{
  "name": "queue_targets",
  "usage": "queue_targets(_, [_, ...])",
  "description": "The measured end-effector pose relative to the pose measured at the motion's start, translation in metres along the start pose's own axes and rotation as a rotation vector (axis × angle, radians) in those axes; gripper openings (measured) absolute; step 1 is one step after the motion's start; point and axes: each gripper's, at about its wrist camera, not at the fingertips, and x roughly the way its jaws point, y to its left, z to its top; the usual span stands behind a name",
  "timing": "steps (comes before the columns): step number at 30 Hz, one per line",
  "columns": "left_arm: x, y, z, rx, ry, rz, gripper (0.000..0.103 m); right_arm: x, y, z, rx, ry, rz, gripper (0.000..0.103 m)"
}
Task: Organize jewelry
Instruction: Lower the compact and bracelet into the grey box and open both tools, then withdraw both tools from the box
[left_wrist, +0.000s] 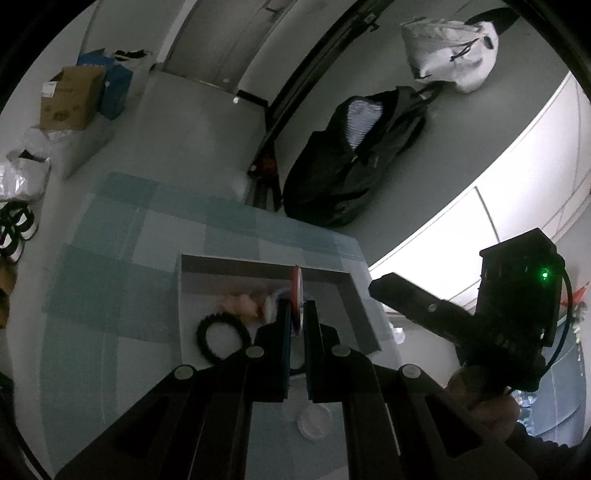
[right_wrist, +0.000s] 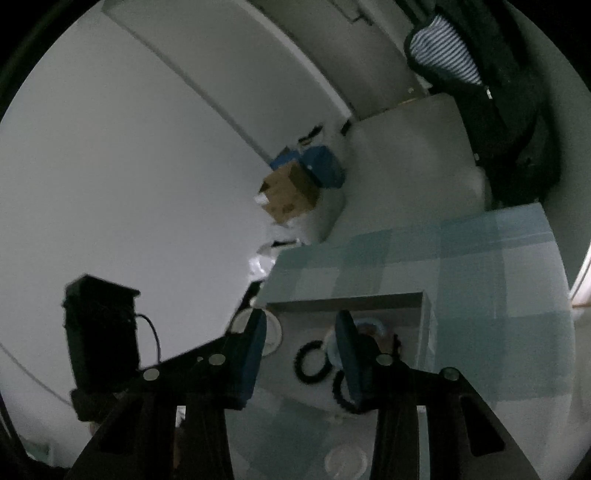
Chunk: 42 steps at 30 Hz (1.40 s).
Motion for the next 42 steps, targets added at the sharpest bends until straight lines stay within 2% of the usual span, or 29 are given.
queue_targets(2, [0.008,0.002,0.002,-0.002,0.02,0.016,0.002,0.008,-0.005,-0.002,0.009,0.016,0.017,0.037])
queue_targets(5, [0.021,0.005,0.005,-0.011,0.071,-0.007,0.002,0.015,-0.013,-0.006,0.029,0.026,0.023,0.037])
queue_targets(7, [0.029,0.005,0.006,-0.024,0.103,0.017,0.004,0.019,-0.016,-0.006,0.039,0.03,0.023,0.038])
queue_targets(9, [0.031,0.005,0.008,-0.039,0.115,-0.008,0.011,0.02,-0.018,-0.006,0.039,0.032,0.022,0.039])
queue_targets(11, [0.031,0.005,0.008,-0.042,0.116,0.003,0.024,0.02,-0.019,-0.006,0.035,0.024,0.013,0.039])
queue_targets(14, [0.028,0.003,0.006,-0.032,0.096,0.004,0.033,0.019,-0.019,-0.007,0.038,0.014,0.013,0.039])
queue_targets(28, [0.015,-0.003,-0.01,0.026,0.068,0.135,0.034,-0.003,-0.016,-0.021,0.038,-0.025,-0.027,0.043])
queue_targets(34, [0.009,-0.01,-0.018,0.063,0.048,0.175,0.034,-0.014,-0.008,-0.029,0.01,-0.039,-0.057,0.055])
queue_targets(38, [0.006,-0.011,-0.027,0.074,0.048,0.175,0.034,-0.019,-0.001,-0.037,-0.023,-0.045,-0.068,0.063])
queue_targets(42, [-0.001,-0.014,-0.035,0.074,0.027,0.191,0.035,-0.027,0.006,-0.047,-0.056,-0.051,-0.081,0.065])
